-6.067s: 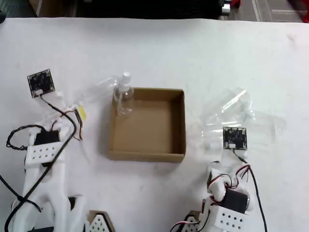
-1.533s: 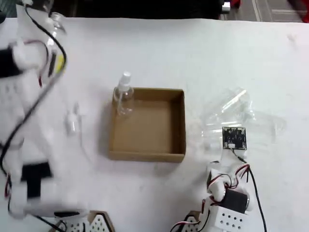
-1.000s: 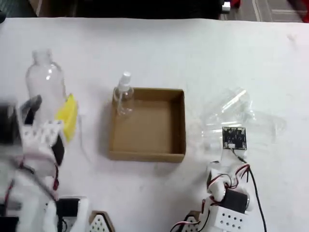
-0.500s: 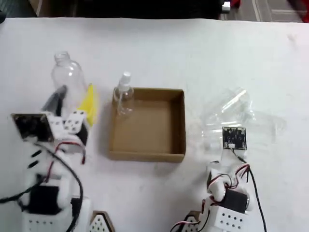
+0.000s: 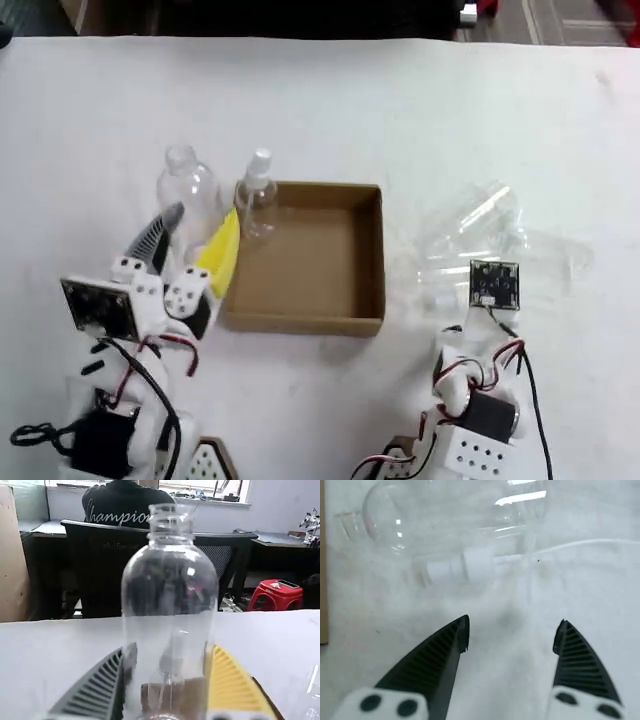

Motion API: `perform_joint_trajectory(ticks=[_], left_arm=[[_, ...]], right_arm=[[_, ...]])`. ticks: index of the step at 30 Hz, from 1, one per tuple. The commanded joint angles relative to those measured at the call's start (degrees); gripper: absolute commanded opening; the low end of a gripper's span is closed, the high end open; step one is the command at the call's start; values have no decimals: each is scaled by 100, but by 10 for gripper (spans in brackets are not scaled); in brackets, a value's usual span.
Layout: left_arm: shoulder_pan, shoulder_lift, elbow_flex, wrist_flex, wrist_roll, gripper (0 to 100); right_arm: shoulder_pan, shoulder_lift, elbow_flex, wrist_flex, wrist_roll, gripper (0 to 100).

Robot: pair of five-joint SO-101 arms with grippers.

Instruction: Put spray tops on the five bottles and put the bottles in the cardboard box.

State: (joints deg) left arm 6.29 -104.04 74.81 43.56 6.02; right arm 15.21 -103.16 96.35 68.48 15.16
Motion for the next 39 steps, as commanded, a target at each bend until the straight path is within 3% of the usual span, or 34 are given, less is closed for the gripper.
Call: perform_joint_trajectory(ticks=[1,13,20,27,33,39], left_arm=[[75,-75,0,26,-158,36],[57,-75,141,26,-202,35],[75,-75,149,62,-202,35],[84,-75,281,26,-202,35],[92,-75,281,26,-193,37],[92,-75,281,26,-193,37]], right_arm=[[31,-4,53,-75,53,254],[57,4,53,418,9,235],[-215,-4,53,198,70,10],[-356,-4,53,251,62,122],[-374,-4,53,400,62,11],[-374,-4,53,382,62,94]])
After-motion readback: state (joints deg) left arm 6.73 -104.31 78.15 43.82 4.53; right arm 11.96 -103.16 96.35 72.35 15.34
